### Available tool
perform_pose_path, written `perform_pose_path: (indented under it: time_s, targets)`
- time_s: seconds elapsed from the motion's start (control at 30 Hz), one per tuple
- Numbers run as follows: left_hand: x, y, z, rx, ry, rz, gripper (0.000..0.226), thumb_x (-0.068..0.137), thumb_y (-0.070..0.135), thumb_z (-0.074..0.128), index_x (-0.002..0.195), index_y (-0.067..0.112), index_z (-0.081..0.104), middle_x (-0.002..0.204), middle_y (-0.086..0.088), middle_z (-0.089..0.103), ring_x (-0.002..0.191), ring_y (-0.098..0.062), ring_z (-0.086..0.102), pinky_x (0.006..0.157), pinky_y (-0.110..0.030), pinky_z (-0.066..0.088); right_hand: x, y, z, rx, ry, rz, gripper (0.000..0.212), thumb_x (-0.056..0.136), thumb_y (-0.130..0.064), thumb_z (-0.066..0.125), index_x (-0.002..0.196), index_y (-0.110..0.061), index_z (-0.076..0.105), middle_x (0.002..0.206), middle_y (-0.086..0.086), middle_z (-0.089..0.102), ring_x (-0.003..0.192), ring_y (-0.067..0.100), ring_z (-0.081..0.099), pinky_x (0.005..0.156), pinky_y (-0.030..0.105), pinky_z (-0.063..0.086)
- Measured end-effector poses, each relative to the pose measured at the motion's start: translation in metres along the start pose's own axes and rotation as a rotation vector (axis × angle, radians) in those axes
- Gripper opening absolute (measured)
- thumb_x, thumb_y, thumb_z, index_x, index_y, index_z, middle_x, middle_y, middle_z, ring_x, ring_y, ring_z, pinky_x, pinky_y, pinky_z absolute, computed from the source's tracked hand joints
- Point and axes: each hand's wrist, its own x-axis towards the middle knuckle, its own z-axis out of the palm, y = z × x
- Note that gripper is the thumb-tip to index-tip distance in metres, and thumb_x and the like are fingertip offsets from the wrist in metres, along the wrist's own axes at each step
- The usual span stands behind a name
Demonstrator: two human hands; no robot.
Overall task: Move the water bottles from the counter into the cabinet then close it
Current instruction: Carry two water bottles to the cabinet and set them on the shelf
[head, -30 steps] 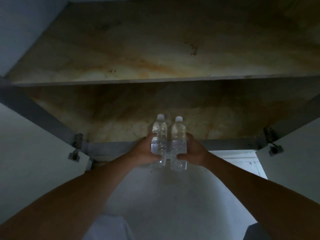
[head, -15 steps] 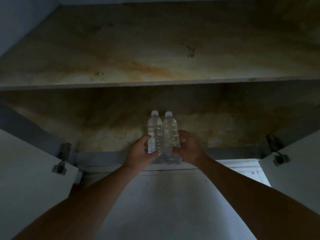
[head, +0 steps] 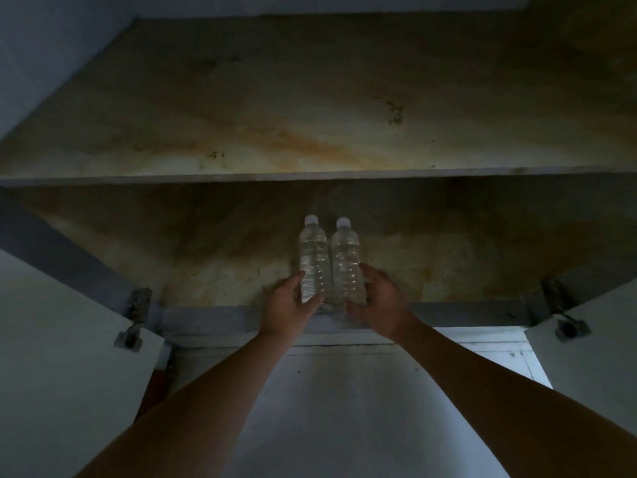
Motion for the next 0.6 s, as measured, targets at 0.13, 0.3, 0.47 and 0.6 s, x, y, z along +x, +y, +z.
perform_pose_path:
  time_s: [0.13, 0.3, 0.47, 0.6]
  targets:
    - [0.007, 0.001, -0.004, -0.006, -0.004, -0.004, 0.059, 0.087, 0.014, 0.078, 0.141, 0.011, 0.056, 0.122, 0.001, 0.071, 0.106, -0.015, 0.069, 0.098, -0.038, 0.055, 0.006, -0.003, 0.002, -0.051, -0.007, 0.079, 0.071, 0.083, -0.019, 0.078, 0.146, -0.019, 0.045, 0.136, 0.002, 0.058, 0.119, 0.01, 0.059, 0.106, 0.042, 0.048]
    - [0.015, 0.006, -0.012, -0.019, -0.053, -0.026, 0.045, 0.088, 0.008, 0.075, 0.131, 0.014, 0.064, 0.106, 0.01, 0.073, 0.102, -0.012, 0.072, 0.095, -0.034, 0.056, 0.019, -0.008, 0.004, -0.13, 0.005, 0.057, 0.066, 0.077, -0.024, 0.079, 0.137, -0.026, 0.051, 0.13, -0.001, 0.063, 0.118, 0.021, 0.062, 0.101, 0.041, 0.051]
    - [0.008, 0.011, -0.01, -0.014, 0.013, -0.018, 0.036, 0.084, 0.01, 0.08, 0.116, 0.015, 0.066, 0.091, 0.016, 0.069, 0.088, -0.005, 0.071, 0.081, -0.024, 0.056, 0.021, -0.009, 0.008, -0.242, 0.057, 0.044, 0.058, 0.076, -0.031, 0.076, 0.129, -0.034, 0.053, 0.115, -0.003, 0.068, 0.101, 0.017, 0.066, 0.089, 0.033, 0.055]
    - [0.006, 0.006, -0.011, -0.001, -0.023, -0.012, 0.042, 0.08, 0.014, 0.084, 0.116, 0.023, 0.066, 0.102, 0.009, 0.075, 0.095, -0.011, 0.073, 0.09, -0.04, 0.059, 0.023, -0.004, 0.009, -0.17, 0.06, 0.049, 0.041, 0.086, -0.019, 0.073, 0.123, -0.027, 0.059, 0.101, -0.011, 0.066, 0.087, 0.005, 0.062, 0.071, 0.006, 0.043]
